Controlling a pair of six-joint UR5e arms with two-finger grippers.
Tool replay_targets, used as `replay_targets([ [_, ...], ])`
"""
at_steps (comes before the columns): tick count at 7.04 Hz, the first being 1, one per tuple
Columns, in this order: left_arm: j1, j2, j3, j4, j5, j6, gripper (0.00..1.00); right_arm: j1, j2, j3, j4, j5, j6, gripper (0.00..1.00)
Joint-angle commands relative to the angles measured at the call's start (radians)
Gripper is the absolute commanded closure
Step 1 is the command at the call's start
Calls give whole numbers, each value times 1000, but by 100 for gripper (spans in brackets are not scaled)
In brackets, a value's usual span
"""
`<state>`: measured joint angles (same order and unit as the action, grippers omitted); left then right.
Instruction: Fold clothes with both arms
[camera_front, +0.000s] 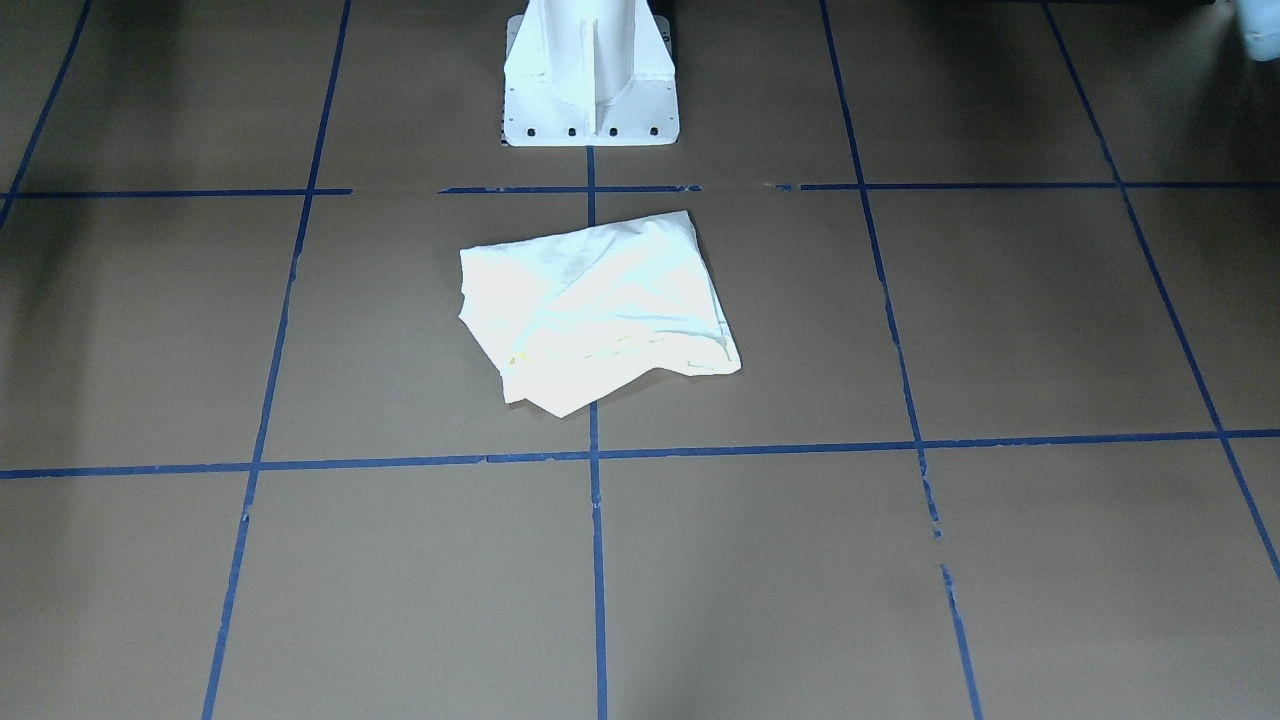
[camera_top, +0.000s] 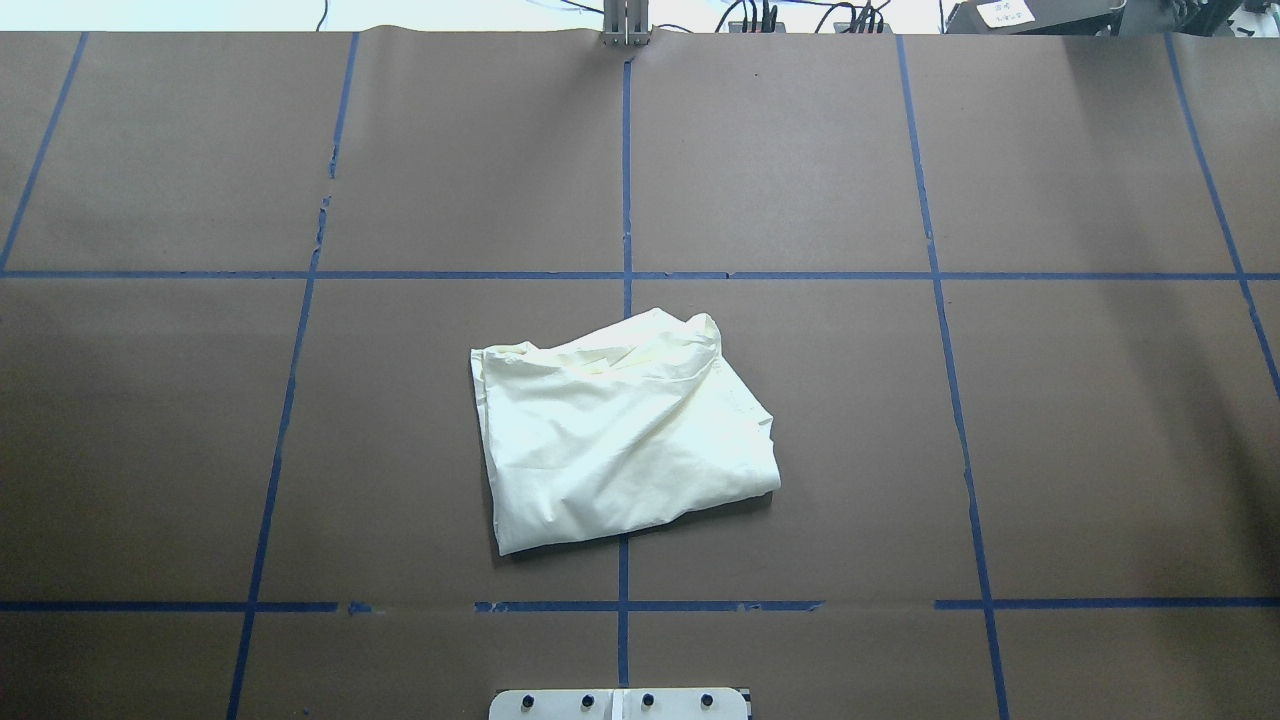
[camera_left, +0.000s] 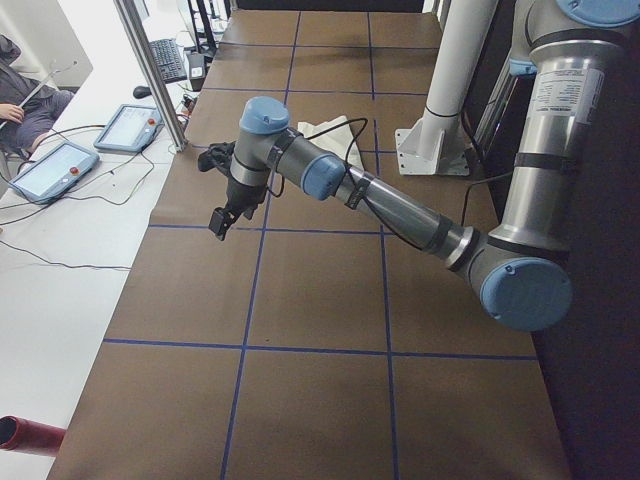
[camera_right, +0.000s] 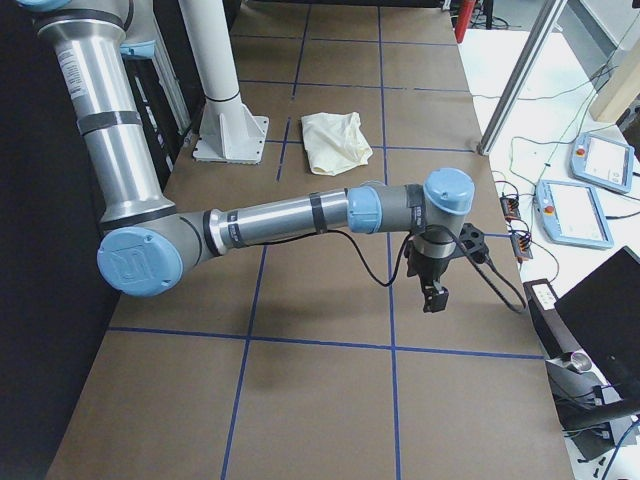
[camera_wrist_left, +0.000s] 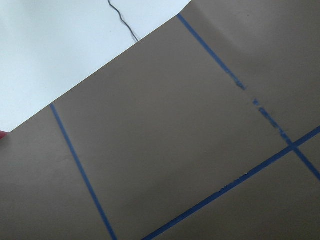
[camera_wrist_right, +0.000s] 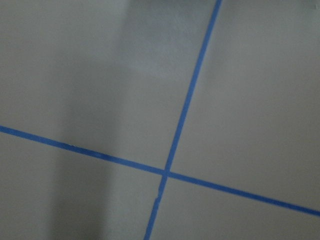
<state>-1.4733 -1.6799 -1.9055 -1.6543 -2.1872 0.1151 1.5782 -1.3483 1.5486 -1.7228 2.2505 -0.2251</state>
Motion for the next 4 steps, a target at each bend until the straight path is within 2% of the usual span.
replay_targets([
  [1,-47,74,40,7,-40,15,0,28,-119,8,0,1,7,0],
  [2,-74,95,127,-1,-46,26,0,26,-182,17,38,14,4,0],
  [3,-99,121,164,-11,-49,18,0,26,-218,15,108,24,9,0],
  [4,-135,130,181,-5,-80,20,0,26,-224,18,114,29,12,0],
])
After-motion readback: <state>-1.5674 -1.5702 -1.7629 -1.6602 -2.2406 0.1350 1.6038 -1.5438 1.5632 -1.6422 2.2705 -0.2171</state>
